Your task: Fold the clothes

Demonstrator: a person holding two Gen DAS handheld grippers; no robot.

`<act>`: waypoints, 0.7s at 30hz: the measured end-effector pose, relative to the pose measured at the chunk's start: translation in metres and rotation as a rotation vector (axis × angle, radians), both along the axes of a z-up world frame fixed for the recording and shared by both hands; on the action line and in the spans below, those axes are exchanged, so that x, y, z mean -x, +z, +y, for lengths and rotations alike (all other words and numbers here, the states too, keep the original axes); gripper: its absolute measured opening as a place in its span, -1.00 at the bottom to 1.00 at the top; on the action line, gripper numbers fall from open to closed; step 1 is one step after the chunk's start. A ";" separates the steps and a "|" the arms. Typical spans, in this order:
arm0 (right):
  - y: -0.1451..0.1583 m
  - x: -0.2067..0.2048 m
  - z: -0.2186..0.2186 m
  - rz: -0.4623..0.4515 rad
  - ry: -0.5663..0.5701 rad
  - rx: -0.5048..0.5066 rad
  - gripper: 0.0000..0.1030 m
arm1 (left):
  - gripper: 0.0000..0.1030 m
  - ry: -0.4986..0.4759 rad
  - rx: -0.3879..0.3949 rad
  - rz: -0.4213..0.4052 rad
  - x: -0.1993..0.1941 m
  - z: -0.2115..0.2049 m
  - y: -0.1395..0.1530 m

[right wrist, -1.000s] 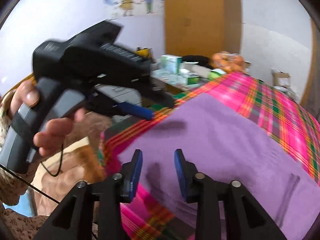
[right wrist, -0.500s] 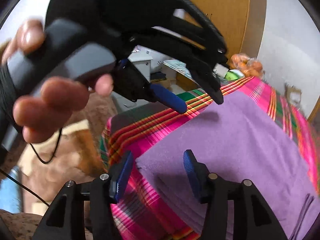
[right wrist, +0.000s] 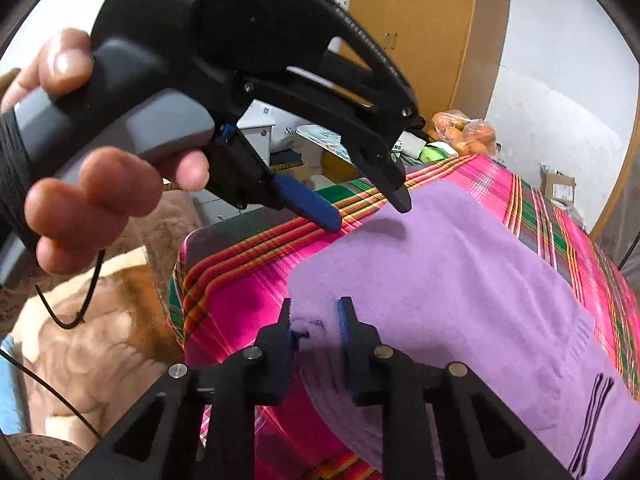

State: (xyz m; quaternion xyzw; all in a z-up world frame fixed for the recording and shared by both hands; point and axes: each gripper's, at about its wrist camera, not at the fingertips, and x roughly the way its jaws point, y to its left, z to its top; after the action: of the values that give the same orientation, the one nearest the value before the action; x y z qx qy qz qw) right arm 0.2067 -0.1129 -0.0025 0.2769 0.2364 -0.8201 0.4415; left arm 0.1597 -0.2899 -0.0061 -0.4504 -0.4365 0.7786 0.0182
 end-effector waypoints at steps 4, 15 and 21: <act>0.008 0.005 0.005 0.014 0.003 0.040 -0.63 | -0.04 -0.007 -0.022 -0.022 0.006 0.002 -0.005; 0.030 0.009 0.039 -0.026 -0.019 0.150 -0.63 | -0.04 -0.053 -0.034 -0.034 0.030 0.013 -0.004; 0.037 0.005 0.047 -0.022 -0.023 0.186 -0.64 | -0.04 -0.054 -0.007 -0.015 0.048 0.020 0.002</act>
State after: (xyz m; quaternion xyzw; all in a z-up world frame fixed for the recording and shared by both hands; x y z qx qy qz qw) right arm 0.2017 -0.0660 0.0346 0.2464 0.1513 -0.8405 0.4582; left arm 0.1118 -0.2699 -0.0043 -0.4679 -0.4272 0.7728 0.0372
